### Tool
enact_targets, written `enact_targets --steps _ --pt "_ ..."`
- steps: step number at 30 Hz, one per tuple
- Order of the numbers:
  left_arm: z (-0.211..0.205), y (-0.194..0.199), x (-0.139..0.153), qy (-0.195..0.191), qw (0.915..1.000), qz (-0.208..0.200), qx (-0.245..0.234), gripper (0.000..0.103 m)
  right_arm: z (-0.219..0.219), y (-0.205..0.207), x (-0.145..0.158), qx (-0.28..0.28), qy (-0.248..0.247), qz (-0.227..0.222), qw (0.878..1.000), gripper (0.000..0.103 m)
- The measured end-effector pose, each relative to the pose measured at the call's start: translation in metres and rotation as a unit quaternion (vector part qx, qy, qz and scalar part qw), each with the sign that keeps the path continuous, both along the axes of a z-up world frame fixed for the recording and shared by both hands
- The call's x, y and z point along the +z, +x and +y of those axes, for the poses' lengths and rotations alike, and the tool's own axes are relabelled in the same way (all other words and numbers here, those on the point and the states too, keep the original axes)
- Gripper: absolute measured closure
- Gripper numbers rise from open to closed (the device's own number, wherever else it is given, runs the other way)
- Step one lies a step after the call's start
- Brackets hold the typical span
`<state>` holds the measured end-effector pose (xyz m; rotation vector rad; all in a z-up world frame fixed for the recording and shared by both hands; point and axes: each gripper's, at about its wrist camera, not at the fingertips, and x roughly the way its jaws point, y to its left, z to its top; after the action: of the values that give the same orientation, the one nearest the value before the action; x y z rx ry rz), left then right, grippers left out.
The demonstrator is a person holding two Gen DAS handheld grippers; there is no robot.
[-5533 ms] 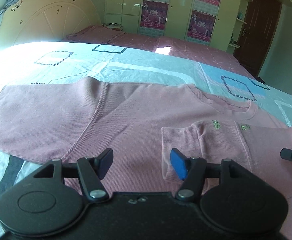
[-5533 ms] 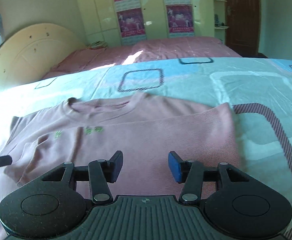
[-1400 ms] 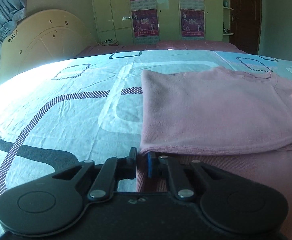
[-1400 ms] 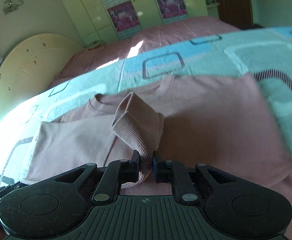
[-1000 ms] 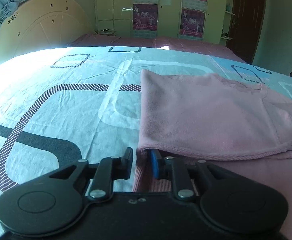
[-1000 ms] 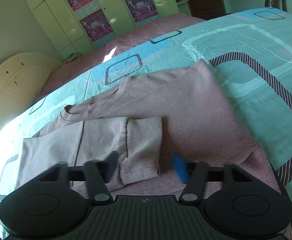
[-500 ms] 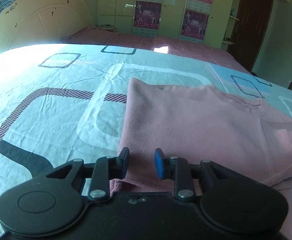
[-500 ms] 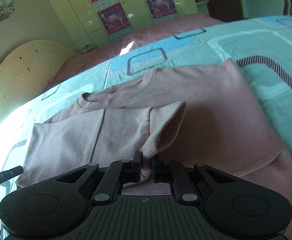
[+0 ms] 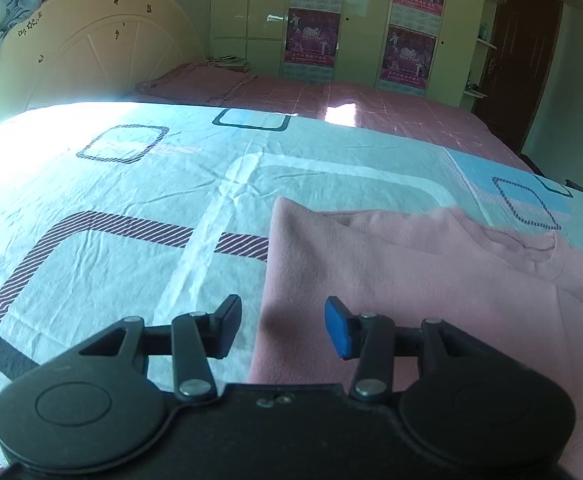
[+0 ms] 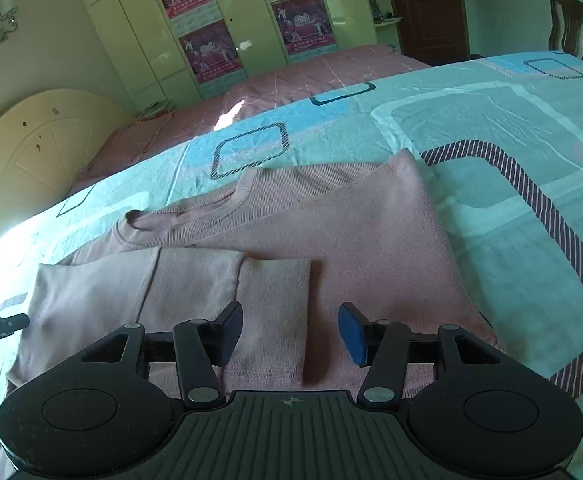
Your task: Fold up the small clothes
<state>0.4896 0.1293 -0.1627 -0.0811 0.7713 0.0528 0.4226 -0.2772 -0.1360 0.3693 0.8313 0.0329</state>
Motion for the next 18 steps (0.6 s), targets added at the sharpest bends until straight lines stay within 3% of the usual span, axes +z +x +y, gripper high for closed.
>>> enact_targets --steps 6,7,9,10,11,15,18 --pt "0.006 0.034 -0.015 -0.004 0.9997 0.011 0.019 0.06 0.009 0.028 -0.02 0.002 0.006 0.014 1.0 0.053" --pt "0.007 0.036 -0.018 -0.009 0.9996 0.01 0.024 0.06 0.014 0.031 -0.02 0.01 0.003 0.011 1.0 0.069" --pt "0.007 0.037 -0.02 -0.01 0.9996 -0.001 0.026 0.066 0.021 0.034 -0.021 0.021 -0.005 0.012 1.0 0.089" --pt "0.005 0.037 -0.021 -0.007 0.9997 -0.006 0.024 0.076 0.025 0.035 -0.021 0.027 -0.012 0.008 1.0 0.092" --pt "0.005 0.038 -0.023 -0.007 0.9997 -0.008 0.023 0.083 0.028 0.035 -0.019 0.033 -0.022 0.004 0.999 0.093" --pt "0.004 0.036 -0.024 -0.01 0.9993 -0.017 0.033 0.087 0.033 0.029 -0.006 0.03 -0.087 -0.048 0.995 0.094" --pt "0.004 0.037 -0.024 -0.011 0.9992 -0.016 0.036 0.086 0.025 0.038 -0.023 0.029 -0.08 0.0 0.996 0.094"
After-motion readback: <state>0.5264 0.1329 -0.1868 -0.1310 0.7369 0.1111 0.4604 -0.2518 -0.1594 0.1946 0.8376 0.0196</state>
